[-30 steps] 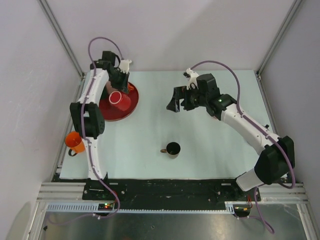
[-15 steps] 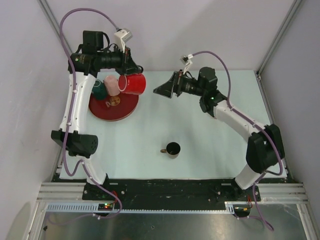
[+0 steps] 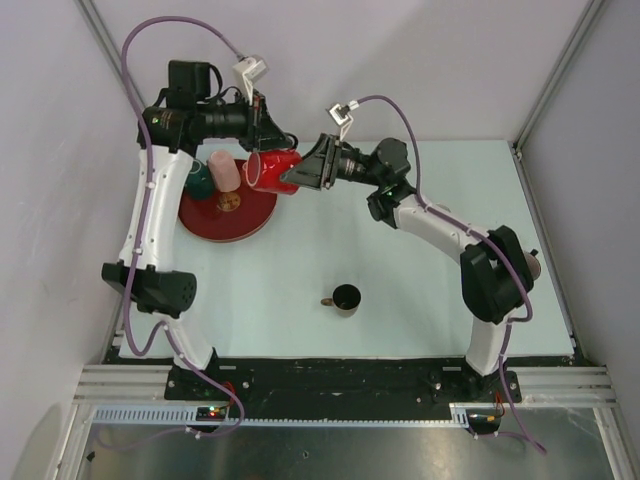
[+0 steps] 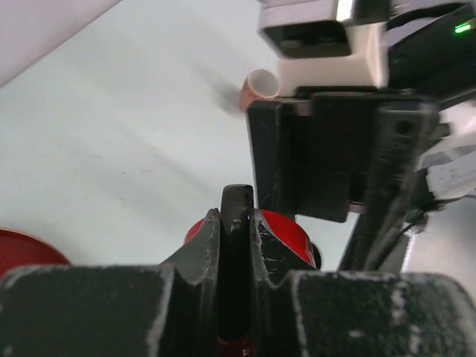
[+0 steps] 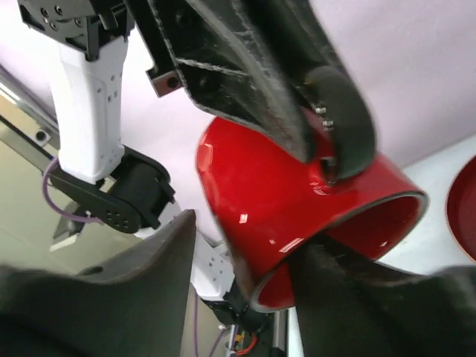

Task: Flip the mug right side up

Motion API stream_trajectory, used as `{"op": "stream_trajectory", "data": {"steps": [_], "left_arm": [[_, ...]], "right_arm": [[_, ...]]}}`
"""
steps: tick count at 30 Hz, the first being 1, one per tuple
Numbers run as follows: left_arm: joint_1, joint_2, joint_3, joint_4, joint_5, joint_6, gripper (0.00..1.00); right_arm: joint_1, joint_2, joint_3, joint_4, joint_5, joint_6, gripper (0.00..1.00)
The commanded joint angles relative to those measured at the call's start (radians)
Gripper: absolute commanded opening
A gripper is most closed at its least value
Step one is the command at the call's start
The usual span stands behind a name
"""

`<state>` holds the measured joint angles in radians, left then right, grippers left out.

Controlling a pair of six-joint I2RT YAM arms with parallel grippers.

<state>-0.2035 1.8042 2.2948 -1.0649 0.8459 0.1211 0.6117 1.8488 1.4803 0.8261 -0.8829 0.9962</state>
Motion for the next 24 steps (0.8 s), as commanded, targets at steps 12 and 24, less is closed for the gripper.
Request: {"op": "stream_trajectory", "data": {"steps": [12, 24], "left_arm": [[0.066, -0.136, -0.057, 0.055, -0.374, 0.054, 0.97], [0.377, -0.284, -0.107, 0.054, -0.789, 0.054, 1.0]], "right_arm": [[0.076, -0.082, 0.15, -0.839, 0.208, -0.738, 0.0], [0.502, 0.245, 0.652, -1.862, 0.511, -1.745, 0.0]]}}
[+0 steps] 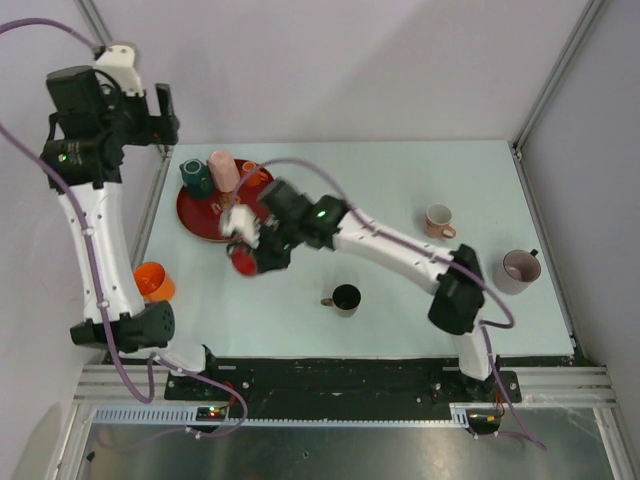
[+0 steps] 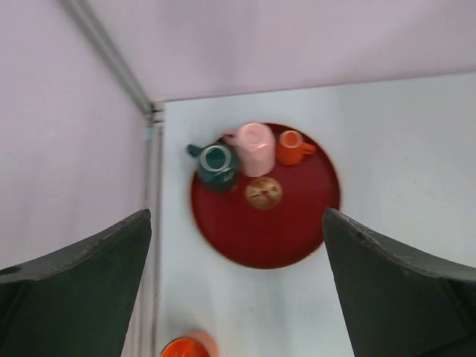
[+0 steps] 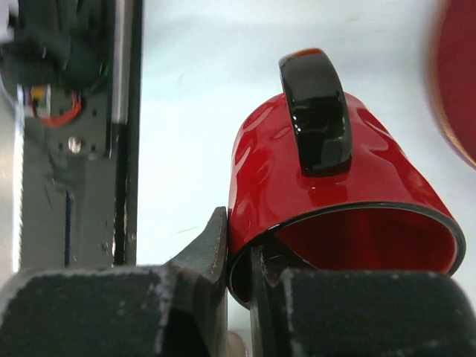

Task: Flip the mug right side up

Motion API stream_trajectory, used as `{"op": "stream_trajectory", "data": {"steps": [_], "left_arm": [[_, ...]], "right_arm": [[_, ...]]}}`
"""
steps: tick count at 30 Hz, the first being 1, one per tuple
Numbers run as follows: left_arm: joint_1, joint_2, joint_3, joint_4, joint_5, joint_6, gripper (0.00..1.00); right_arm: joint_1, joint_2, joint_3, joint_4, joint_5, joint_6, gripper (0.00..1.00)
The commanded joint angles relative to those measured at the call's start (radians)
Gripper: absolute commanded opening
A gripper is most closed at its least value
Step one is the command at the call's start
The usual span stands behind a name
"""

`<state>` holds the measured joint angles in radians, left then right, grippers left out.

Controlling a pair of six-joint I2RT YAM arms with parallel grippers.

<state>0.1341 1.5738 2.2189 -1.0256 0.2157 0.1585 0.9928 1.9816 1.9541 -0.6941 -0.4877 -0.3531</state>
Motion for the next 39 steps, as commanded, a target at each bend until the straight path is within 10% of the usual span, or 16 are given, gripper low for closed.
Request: {"op": "stream_trajectory", "data": {"steps": [1, 28, 30, 34, 39], "left_arm": [[0.055, -0.064, -0.046, 0.015, -0.164, 0.02, 1.0], [0.121, -0.298, -0.381, 0.018, -0.059, 0.039, 0.99], [0.121, -0.293, -0.389, 0.018, -0.057, 0.047, 1.0], [0.121, -0.272, -0.39, 0.017, -0.058, 0.053, 1.0], [0.121, -0.248, -0.39, 0.018, -0.054, 0.06, 1.0]], "right_arm": [[0.15, 0.151, 0.231, -0.394, 0.159, -0.443, 0.0], [0.408, 0.411, 0.267, -0.531, 0.428, -0.571, 0.0], [0.41, 0.411, 0.268, -0.504, 0.454, -0.559, 0.08], [0.418, 0.385, 0.263, -0.442, 0.549, -0.504, 0.55], [0.42, 0.323, 0.252, -0.409, 0.576, -0.496, 0.69]]}}
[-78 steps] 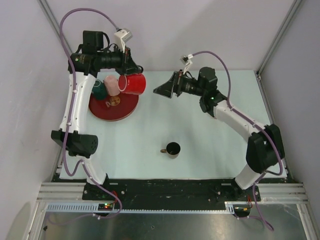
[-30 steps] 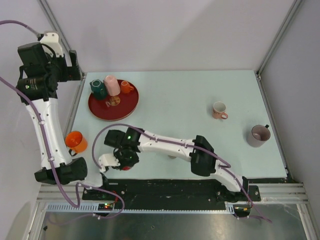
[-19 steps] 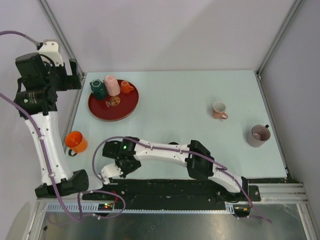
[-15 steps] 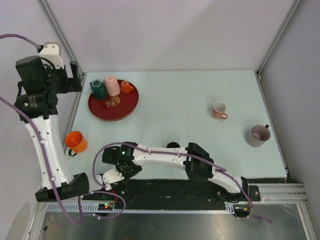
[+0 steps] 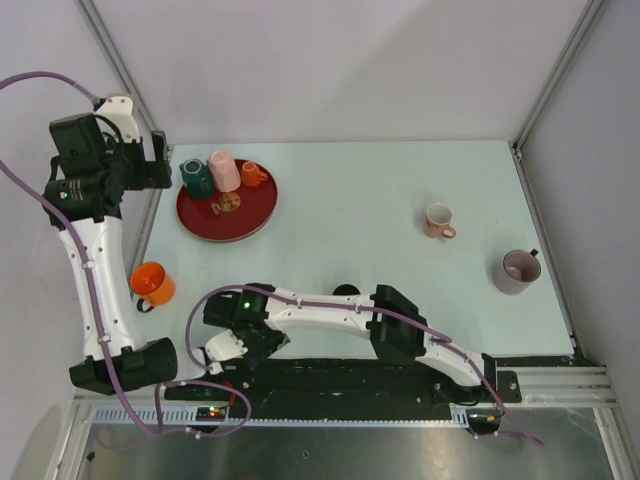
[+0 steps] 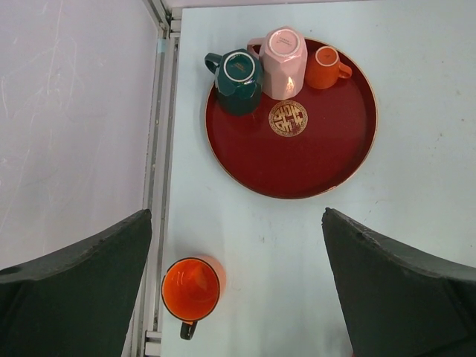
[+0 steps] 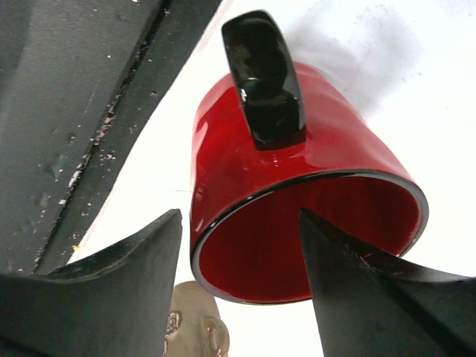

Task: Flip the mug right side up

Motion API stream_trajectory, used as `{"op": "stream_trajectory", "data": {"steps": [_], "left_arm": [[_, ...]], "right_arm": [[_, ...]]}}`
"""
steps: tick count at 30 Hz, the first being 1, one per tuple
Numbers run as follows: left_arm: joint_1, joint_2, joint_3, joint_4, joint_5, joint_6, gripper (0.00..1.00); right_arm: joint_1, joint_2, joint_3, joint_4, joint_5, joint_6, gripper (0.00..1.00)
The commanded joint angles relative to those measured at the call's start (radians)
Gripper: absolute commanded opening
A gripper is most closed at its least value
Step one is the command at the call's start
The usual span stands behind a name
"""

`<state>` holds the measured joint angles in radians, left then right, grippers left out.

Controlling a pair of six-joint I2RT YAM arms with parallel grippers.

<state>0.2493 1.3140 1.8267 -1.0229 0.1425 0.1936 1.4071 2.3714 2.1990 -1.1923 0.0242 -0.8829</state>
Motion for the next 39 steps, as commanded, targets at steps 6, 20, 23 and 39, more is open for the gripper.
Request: {"op": "stream_trajectory", "data": {"steps": [6, 20, 23, 39], "left_arm": [[0.006, 0.069, 0.025, 0.013, 0.0, 0.037, 1.0], [-0.168, 0.356, 0.102, 0.007, -0.049, 0.256, 0.93], [-0.263, 0.483, 0.178, 0.008, -0.063, 0.379, 0.97], [-0.447, 1.118, 0.63, 0.071, -0.054, 1.236, 0.77]], "right_arm": [[-0.005, -0.174, -0.01, 0.113, 0.09, 0.066, 0.73], [-0.429, -0.744, -0.562, 0.481, -0.412, 0.336, 0.88], [-0.585, -0.811, -0.662, 0.556, -0.513, 0.407, 0.88], [-0.851, -0.641, -0.672, 0.57, -0.638, 0.531, 0.85]]}}
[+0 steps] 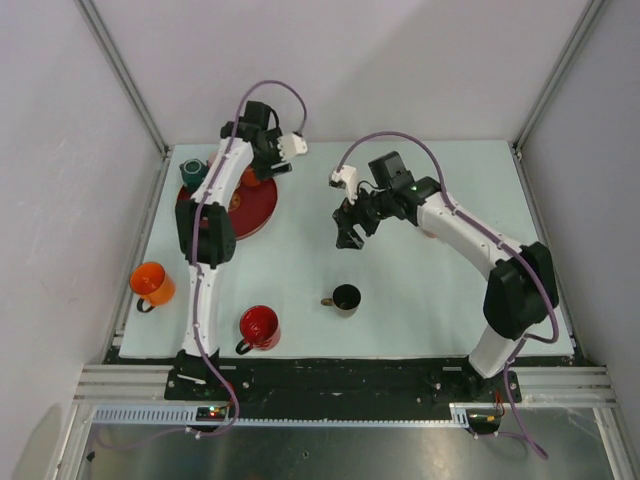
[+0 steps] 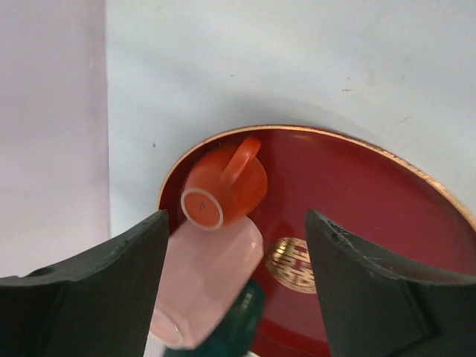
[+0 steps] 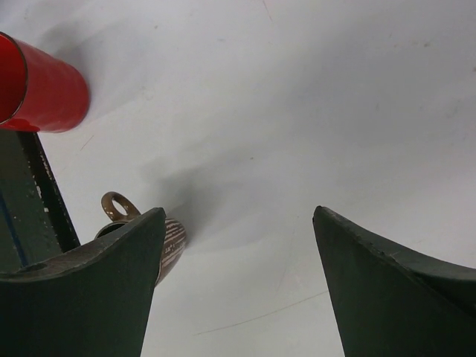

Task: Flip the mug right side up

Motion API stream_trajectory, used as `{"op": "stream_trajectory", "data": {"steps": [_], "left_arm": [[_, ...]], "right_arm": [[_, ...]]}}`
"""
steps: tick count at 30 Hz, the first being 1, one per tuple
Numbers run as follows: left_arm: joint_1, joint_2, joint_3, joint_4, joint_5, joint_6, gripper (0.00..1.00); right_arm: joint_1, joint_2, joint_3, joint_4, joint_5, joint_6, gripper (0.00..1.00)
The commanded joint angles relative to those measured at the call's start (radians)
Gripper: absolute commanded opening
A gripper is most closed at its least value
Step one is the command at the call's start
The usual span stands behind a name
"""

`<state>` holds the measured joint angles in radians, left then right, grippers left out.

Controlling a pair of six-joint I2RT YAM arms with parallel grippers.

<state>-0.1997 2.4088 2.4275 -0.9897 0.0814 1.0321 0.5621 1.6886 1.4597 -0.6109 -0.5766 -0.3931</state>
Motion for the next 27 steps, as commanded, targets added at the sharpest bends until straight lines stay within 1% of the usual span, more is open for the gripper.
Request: {"op": "stream_trajectory", "data": {"steps": [1, 4, 8, 12, 16, 22, 27], "left_arm": [[0.002, 0.033, 0.027, 0.041, 0.01, 0.447, 0.75], [0.001, 0.036, -0.035, 0.044, -0.025, 0.595, 0.67], [0.008, 0.092, -0.036, 0.046, -0.095, 0.644, 0.56], [0.009, 0.149, 0.009, 0.05, -0.121, 0.648, 0.55], [0.002, 0.16, -0.004, 0.056, -0.131, 0.619, 0.55], [0.009, 0.079, -0.11, 0.058, -0.104, 0.526, 0.52], [0.008, -0.008, -0.24, 0.057, -0.101, 0.506, 0.44]], "right_arm": [[-0.006, 0.06, 0.076, -0.024, -0.034, 0.045, 0.85], [-0.007, 0.101, 0.108, -0.068, -0.016, 0.058, 0.85], [-0.007, 0.137, 0.152, -0.124, 0.005, 0.062, 0.85], [-0.005, 0.143, 0.164, -0.14, 0.029, 0.065, 0.85], [-0.005, 0.135, 0.166, -0.157, 0.042, 0.066, 0.85], [-0.004, 0.128, 0.153, -0.159, 0.06, 0.06, 0.85], [0.001, 0.127, 0.163, -0.159, 0.061, 0.055, 0.85]]}}
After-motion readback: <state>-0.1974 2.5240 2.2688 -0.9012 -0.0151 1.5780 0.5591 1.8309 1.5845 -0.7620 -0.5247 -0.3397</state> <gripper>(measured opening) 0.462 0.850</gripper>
